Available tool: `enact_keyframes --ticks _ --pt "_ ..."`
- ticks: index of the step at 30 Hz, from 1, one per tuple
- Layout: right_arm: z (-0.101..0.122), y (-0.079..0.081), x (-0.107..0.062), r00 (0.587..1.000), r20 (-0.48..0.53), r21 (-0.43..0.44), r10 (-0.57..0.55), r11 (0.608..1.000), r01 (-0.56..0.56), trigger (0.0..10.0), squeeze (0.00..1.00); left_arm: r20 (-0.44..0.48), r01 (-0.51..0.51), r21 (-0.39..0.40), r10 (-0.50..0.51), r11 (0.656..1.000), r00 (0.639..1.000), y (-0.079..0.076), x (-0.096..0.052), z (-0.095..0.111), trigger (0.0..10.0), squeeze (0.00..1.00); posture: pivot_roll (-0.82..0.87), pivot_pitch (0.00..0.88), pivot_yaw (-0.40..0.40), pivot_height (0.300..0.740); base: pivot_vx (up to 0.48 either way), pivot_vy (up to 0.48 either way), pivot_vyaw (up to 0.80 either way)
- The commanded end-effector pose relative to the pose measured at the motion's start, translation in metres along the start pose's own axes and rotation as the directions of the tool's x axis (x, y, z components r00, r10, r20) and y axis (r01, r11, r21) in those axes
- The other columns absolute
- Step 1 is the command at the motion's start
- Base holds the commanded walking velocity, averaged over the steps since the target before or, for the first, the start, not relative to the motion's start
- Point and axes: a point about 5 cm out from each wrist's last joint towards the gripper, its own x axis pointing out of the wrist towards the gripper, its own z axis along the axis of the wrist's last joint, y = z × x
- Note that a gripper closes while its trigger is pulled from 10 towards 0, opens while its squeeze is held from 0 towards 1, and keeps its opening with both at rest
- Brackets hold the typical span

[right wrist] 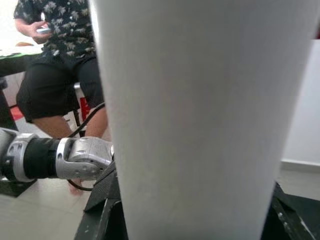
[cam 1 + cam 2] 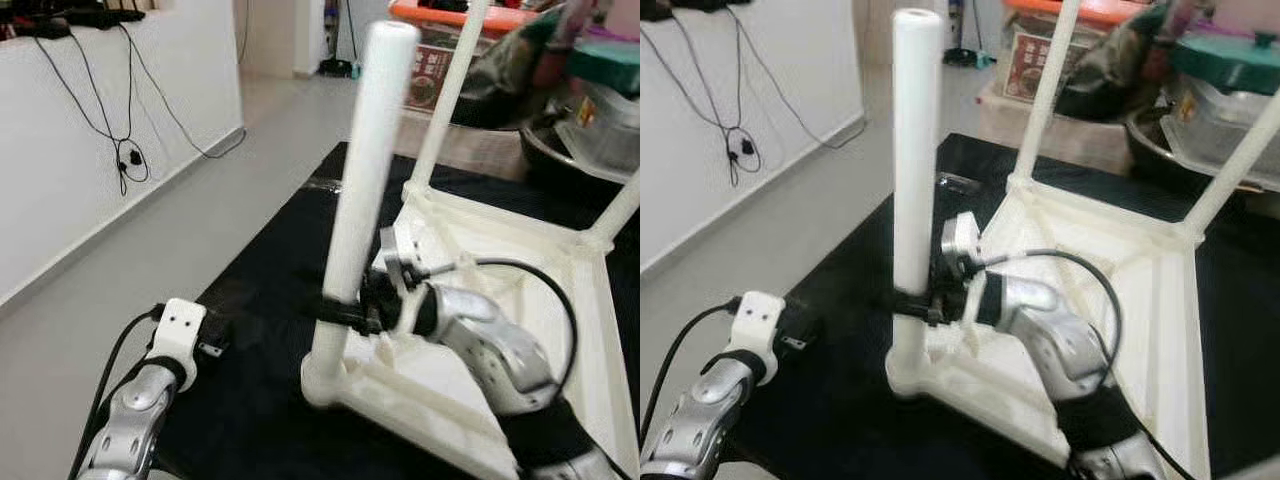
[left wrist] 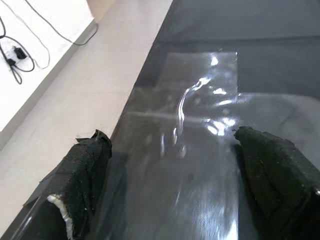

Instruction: Building children table

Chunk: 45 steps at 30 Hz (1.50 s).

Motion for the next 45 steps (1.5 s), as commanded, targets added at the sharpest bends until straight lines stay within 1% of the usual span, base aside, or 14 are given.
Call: enact_keyframes --ticks 1,3,5,11,13,14,16,17,21,22,27,32,37,45 --pt "-0.028 -0.028 -0.001 0.932 -0.101 0.059 -0.348 0.933 0.354 0.0 0.0 -0.042 0.004 0.01 -0.004 1.0 0.999 0.0 -0.003 -0.009 10.0 0.0 0.1 0.0 -0.065 0.74 0.0 0.0 0.0" --pt "-0.038 -0.052 -0.008 0.786 -0.163 0.043 -0.596 0.792 0.609 0.0 0.0 -0.043 0.004 0.011 -0.003 1.0 0.999 0.001 -0.003 -0.009 10.0 0.0 0.1 0.0 -0.065 0.74 0.0 0.0 0.0" --pt "-0.055 -0.079 -0.043 0.379 -0.258 0.036 -0.889 0.384 0.923 0.0 0.0 -0.039 0.004 0.012 -0.004 1.0 0.999 0.001 0.0 -0.008 10.0 0.0 0.1 0.0 -0.062 0.74 0.0 0.0 0.0" --pt "-0.066 -0.074 -0.069 0.139 -0.285 0.029 -0.948 0.136 0.99 0.0 0.0 -0.029 0.011 0.008 -0.011 1.0 1.0 -0.002 0.001 -0.004 10.0 0.0 0.1 0.0 -0.058 0.74 0.0 0.0 0.0" --pt "-0.064 -0.067 -0.065 0.179 -0.259 0.053 -0.949 0.171 0.984 0.0 0.0 -0.027 0.014 0.008 -0.013 1.0 1.0 -0.003 0.001 -0.004 10.0 0.0 0.1 0.0 -0.054 0.74 0.0 0.0 0.0" --pt "-0.054 -0.056 -0.046 0.352 -0.189 0.101 -0.917 0.338 0.936 10.0 0.0 -0.027 0.015 0.008 -0.015 1.0 1.0 -0.003 0.001 -0.003 10.0 0.0 0.1 0.0 -0.049 0.74 0.0 0.0 0.0" --pt "-0.043 -0.045 -0.031 0.536 -0.116 0.149 -0.836 0.519 0.842 10.0 0.0 -0.03 0.016 0.012 -0.016 1.0 0.999 -0.001 0.0 -0.005 10.0 0.0 0.09 0.0 -0.043 0.74 0.0 0.0 0.0" --pt "-0.035 -0.037 -0.022 0.663 -0.071 0.169 -0.745 0.646 0.744 10.0 1.0 -0.033 0.017 0.015 -0.016 1.0 0.999 0.0 0.0 -0.005 10.0 0.0 0.1 0.0 -0.047 0.74 0.0 0.0 0.0" --pt "-0.032 -0.034 -0.018 0.721 -0.07 0.154 -0.689 0.707 0.69 10.0 1.0 -0.034 0.016 0.017 -0.016 1.0 0.999 0.001 0.0 -0.005 10.0 0.0 0.1 0.0 -0.047 0.74 0.0 0.0 0.0" --pt "-0.023 -0.034 -0.015 0.802 -0.064 0.111 -0.594 0.794 0.598 10.0 0.0 -0.027 0.013 0.014 -0.013 1.0 1.0 0.002 0.001 -0.003 10.0 0.0 0.1 0.0 -0.056 0.74 0.0 0.0 0.0" --pt "0.006 -0.035 0.0 0.96 -0.005 -0.016 -0.281 0.96 0.28 10.0 0.0 -0.017 0.015 0.011 -0.015 1.0 1.0 -0.001 0.003 -0.001 10.0 0.0 0.12 0.0 -0.067 0.74 0.0 0.0 0.0" --pt "0.014 -0.013 0.01 0.999 0.037 -0.036 0.007 0.999 -0.006 10.0 0.0 -0.019 0.004 0.016 -0.004 1.0 1.0 0.003 0.001 -0.001 10.0 0.0 0.15 0.0 -0.08 0.74 0.0 0.0 0.0" --pt "-0.002 0.019 0.008 0.975 0.01 0.006 0.222 0.975 -0.222 0.0 0.0 -0.026 -0.018 0.018 0.019 1.0 0.999 0.008 -0.003 -0.004 10.0 0.0 0.15 0.0 -0.087 0.74 0.0 0.0 0.0" --pt "-0.022 -0.012 0.005 0.981 -0.056 0.028 -0.186 0.982 0.187 0.0 0.0 -0.039 -0.001 0.015 0.001 1.0 0.999 0.002 -0.006 -0.009 10.0 0.0 0.13 0.0 -0.074 0.74 0.0 0.0 0.0"
